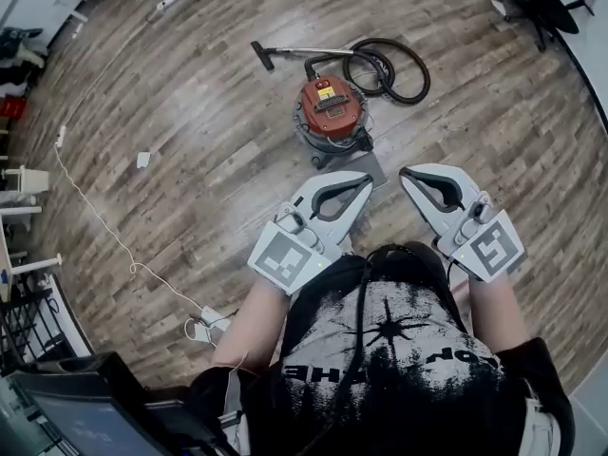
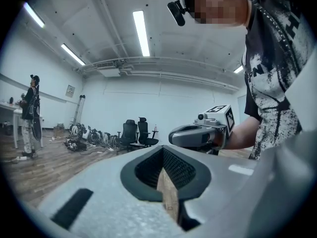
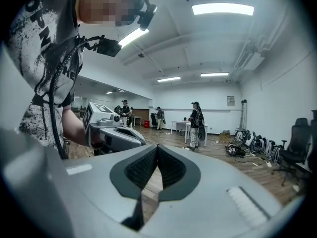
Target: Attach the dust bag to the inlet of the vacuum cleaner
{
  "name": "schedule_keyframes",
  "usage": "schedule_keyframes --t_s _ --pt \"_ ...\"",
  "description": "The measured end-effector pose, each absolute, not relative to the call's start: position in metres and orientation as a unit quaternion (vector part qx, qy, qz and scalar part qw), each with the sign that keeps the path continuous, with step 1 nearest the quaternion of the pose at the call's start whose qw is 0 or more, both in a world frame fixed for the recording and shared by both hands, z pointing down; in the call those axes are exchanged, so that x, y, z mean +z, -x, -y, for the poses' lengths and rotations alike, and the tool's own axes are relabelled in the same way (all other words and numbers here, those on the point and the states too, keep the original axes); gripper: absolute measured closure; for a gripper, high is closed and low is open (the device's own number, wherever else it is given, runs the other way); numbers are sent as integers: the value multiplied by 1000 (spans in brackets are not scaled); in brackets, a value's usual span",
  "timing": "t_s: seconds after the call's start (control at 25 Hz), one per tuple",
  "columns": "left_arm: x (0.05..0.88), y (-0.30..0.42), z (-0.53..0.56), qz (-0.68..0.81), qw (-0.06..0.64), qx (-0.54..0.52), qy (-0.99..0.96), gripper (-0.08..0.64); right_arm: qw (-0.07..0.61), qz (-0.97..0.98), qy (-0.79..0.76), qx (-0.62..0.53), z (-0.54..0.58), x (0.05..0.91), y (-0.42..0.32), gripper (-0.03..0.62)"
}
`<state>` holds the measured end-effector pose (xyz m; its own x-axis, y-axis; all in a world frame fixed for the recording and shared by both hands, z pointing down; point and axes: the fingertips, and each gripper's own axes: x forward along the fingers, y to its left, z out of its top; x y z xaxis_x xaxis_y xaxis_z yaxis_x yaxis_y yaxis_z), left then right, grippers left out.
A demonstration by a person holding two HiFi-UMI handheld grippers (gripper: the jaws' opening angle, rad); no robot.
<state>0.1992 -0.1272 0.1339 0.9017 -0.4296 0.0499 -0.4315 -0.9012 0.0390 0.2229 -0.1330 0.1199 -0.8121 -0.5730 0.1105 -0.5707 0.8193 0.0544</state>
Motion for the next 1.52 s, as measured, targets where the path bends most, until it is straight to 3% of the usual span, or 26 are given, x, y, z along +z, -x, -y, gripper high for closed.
schedule_keyframes --t_s 0.44,0.96,1.24,1.52 --pt "144 -217 137 330 74 5 -941 561 88 977 -196 -3 141 144 -247 584" --pt "198 -250 159 356 101 21 -929 561 158 976 -151 10 158 255 -287 584" --pt "273 -253 196 316 97 33 -943 561 243 959 -143 14 176 375 -293 564" --pt "414 -261 233 277 64 59 -957 561 295 945 -131 46 192 579 -299 487"
